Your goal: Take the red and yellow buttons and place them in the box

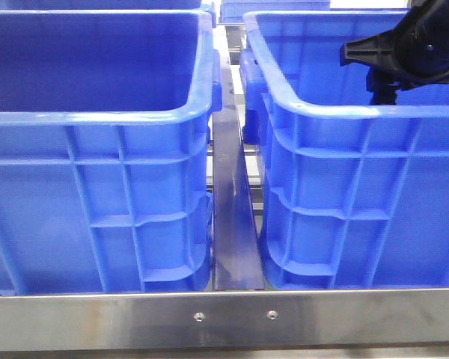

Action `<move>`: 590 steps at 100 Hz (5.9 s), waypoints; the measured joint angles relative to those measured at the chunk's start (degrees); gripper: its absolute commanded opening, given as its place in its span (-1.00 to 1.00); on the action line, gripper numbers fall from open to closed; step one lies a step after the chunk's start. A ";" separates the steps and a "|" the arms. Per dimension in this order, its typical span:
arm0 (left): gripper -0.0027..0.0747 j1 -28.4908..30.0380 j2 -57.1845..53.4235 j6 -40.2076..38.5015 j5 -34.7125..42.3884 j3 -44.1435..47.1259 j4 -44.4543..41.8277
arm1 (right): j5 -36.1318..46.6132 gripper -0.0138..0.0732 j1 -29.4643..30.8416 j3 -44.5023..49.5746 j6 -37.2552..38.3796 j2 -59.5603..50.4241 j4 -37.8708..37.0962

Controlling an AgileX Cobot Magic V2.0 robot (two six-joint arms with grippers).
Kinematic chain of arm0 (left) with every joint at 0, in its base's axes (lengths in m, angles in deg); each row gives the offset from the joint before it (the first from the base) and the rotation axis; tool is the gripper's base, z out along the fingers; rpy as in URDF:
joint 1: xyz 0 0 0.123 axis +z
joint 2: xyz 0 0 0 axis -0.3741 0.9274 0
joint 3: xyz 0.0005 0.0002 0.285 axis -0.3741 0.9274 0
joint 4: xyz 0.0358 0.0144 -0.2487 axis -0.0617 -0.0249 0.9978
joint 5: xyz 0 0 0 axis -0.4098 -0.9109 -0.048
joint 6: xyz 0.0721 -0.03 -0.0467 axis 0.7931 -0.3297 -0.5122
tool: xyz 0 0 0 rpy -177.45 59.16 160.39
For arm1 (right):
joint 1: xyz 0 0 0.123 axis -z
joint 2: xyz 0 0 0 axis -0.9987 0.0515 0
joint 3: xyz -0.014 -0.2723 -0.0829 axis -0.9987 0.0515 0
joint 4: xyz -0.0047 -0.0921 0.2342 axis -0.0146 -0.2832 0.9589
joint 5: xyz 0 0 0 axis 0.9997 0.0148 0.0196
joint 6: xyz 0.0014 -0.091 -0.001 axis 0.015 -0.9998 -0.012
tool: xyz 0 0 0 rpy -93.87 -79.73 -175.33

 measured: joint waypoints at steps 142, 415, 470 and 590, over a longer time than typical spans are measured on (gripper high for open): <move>-0.98 0.00 -0.12 0.00 0.00 0.00 0.00 | -6.68 0.73 0.41 0.19 0.07 0.26 2.87; 0.37 0.12 47.09 1.63 1.88 -20.39 -7.44 | -9.87 -0.88 0.41 31.67 -5.16 -62.59 2.87; 0.37 0.20 56.93 1.96 5.72 -21.15 -7.48 | -11.71 -0.88 0.41 31.67 -5.22 -62.59 2.87; -0.98 3.62 58.16 1.98 7.00 -21.37 -5.76 | -11.71 -0.88 0.41 31.67 -5.31 -62.59 2.87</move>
